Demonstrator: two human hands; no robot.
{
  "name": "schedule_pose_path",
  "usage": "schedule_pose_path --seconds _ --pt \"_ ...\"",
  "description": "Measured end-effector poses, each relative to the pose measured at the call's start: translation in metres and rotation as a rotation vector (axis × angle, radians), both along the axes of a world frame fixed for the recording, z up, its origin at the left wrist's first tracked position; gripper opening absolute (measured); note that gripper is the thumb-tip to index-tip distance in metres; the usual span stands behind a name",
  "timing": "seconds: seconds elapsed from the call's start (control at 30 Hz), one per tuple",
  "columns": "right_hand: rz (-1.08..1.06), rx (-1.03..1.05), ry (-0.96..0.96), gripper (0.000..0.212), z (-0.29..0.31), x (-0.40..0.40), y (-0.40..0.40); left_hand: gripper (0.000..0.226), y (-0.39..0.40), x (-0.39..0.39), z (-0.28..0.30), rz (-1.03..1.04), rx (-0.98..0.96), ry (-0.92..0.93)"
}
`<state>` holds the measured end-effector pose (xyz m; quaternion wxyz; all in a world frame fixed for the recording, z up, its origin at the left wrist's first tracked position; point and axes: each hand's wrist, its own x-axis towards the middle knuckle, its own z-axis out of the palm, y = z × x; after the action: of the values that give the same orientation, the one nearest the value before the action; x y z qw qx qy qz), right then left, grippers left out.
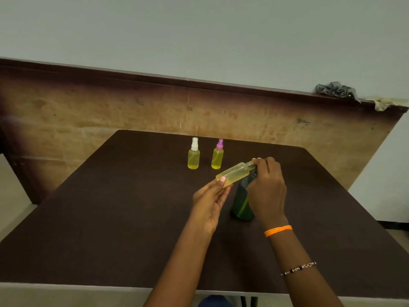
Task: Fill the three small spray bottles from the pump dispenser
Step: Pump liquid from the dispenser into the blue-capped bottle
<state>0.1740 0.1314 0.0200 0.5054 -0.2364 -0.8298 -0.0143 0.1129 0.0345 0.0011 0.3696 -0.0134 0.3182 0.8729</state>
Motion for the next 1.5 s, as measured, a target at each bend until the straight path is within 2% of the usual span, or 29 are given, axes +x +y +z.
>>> schedule_pose_path --seconds 0.07,0.17,0.3,0.6,0.83,1.03,1.37,1.5 --pt "-0.009 0.028 0.0 0.027 -0.006 -0.002 0.0 0.016 0.0 0.0 -0.003 -0.004 -0.013 -0.014" --pt "-0.025 0.016 -0.013 0.016 -0.004 -0.002 0.0 0.011 -0.001 0.0 -0.001 0.0 -0.011 -0.032" --pt "-0.005 -0.017 -0.082 0.029 0.009 0.001 0.0 0.016 -0.002 0.001 0.007 0.001 0.006 -0.008" --pt "-0.027 0.047 -0.024 0.028 -0.009 -0.001 0.0 0.02 0.0 0.001 -0.002 0.003 -0.009 -0.053" --pt "-0.013 -0.028 -0.056 0.024 0.013 0.001 -0.001 0.016 0.0 0.003 0.006 0.01 -0.008 -0.021" --pt "-0.045 0.026 -0.064 0.035 -0.005 0.001 -0.001 0.017 0.002 0.001 -0.001 0.008 -0.011 -0.047" --pt "-0.04 -0.05 -0.173 0.032 0.013 0.0 -0.006 0.014 -0.002 0.004 0.008 0.013 -0.004 -0.04" --pt "-0.029 -0.019 -0.148 0.046 0.0 0.004 -0.004 0.017 -0.001 0.004 0.003 -0.006 -0.018 -0.041"
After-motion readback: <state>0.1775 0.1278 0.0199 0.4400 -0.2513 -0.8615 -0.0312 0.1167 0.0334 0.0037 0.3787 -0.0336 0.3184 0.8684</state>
